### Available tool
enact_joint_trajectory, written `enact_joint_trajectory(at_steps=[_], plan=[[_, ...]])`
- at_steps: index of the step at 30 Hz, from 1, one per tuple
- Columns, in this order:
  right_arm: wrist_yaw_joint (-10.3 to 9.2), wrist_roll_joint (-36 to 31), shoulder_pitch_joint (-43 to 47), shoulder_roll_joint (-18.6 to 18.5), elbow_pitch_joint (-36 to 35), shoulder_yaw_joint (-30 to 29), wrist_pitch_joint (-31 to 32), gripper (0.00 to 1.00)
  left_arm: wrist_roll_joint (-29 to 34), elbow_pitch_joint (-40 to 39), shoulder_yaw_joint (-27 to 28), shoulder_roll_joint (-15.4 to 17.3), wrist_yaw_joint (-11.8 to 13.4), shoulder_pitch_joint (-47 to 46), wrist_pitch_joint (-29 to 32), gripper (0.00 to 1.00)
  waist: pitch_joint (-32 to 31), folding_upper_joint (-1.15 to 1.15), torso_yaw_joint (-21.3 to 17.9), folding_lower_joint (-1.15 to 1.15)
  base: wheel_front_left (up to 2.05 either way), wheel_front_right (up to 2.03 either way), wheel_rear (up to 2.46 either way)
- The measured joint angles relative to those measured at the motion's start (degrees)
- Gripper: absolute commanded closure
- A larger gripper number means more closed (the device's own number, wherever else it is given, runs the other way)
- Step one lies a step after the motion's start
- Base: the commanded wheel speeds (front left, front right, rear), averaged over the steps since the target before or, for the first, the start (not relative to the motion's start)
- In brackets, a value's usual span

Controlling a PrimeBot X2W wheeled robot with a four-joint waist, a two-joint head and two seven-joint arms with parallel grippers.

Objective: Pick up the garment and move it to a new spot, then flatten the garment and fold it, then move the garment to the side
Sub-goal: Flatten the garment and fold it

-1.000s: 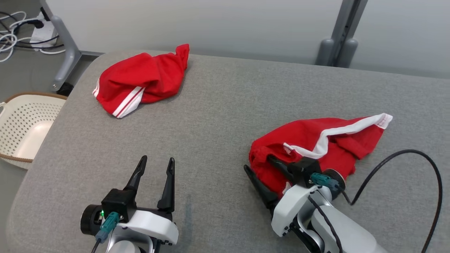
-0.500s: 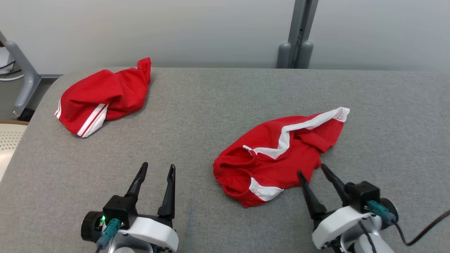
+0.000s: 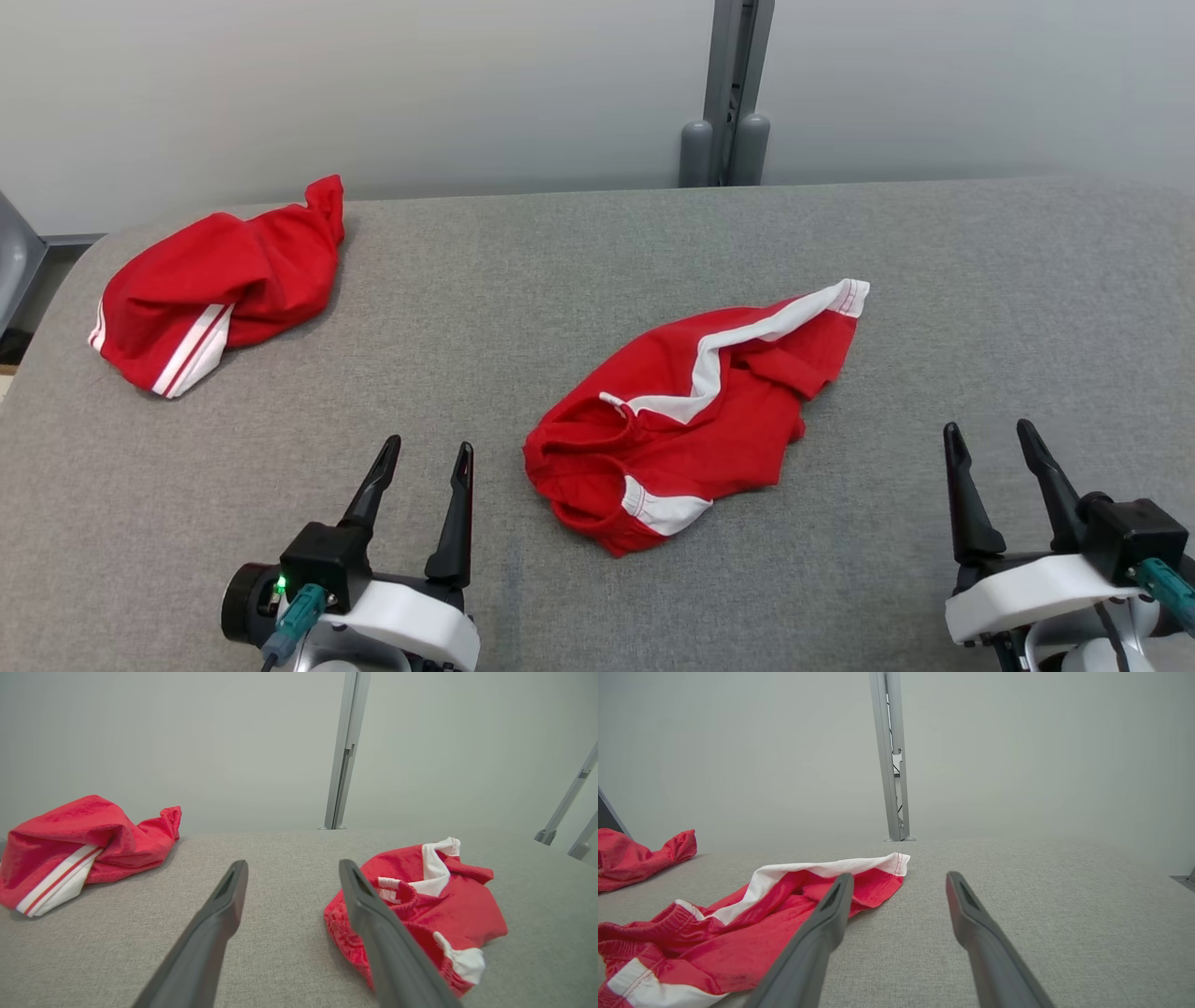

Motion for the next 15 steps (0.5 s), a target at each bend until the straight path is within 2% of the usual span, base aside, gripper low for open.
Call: enact_joint_trajectory(at_steps=[15], plan=[[0.0,1.1,1.9,0.0,-1.7,-1.9,0.0,0.0,-0.4,-0.5,0.0,0.0,0.0,1.2,0.0,0.0,-1.0,0.0,-0.7,0.0,0.0,0.0,0.0]])
